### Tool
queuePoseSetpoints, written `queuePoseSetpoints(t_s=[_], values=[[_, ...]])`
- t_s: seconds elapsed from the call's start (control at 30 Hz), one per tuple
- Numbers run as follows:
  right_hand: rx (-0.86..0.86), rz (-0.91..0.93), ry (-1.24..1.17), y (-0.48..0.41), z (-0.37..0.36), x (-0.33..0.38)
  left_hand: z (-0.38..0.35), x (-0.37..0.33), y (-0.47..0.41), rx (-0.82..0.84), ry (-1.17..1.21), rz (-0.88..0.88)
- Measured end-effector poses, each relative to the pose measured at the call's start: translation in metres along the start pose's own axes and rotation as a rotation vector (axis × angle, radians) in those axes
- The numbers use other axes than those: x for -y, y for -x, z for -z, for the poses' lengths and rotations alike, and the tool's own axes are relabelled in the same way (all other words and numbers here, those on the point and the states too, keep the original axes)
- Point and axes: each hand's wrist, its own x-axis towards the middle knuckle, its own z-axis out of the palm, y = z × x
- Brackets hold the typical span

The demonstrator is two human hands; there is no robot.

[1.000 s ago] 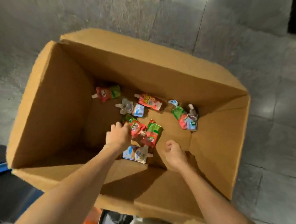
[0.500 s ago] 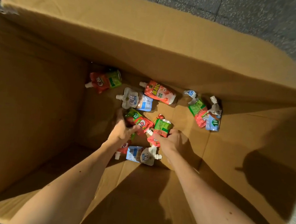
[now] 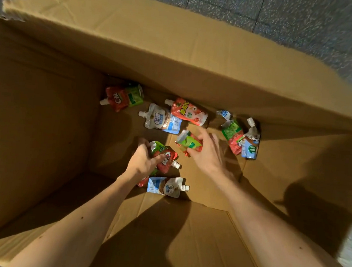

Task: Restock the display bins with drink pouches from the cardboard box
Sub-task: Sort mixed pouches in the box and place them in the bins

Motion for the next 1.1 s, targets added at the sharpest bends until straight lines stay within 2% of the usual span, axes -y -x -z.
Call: queuePoseSetpoints(t_s=[0.1, 0.2, 0.4, 0.5, 0.6, 0.8, 0.93, 1.1], values=[[-0.015, 0.213, 0.262, -0.022, 0.016, 0.023, 0.008, -0.002, 0.000, 0.066, -0.045, 0.037], [-0.013, 0.264, 0.437, -0.039, 0.020, 0.040, 0.013, -0.006, -0.002, 0.154, -0.160, 0.045], [0.107, 0.220, 0.466, -0.048, 0.017, 0.054, 0.027, -0.009, -0.008, 0.267, -0.347, 0.087], [0.182, 0.118, 0.394, -0.049, 0.021, 0.055, 0.037, -0.006, -0.010, 0.319, -0.420, 0.175], [0.164, 0.076, 0.388, -0.047, 0.019, 0.050, 0.048, -0.001, -0.010, 0.367, -0.483, 0.225], [0.169, 0.006, 0.147, -0.038, 0.014, 0.037, 0.060, 0.004, 0.001, 0.313, -0.372, 0.227], [0.280, -0.163, -0.175, -0.025, 0.017, 0.028, 0.071, -0.005, 0.018, 0.216, -0.129, 0.172], [0.354, -0.266, -0.515, 0.016, 0.026, 0.031, 0.093, -0.021, 0.056, -0.030, 0.251, 0.120]])
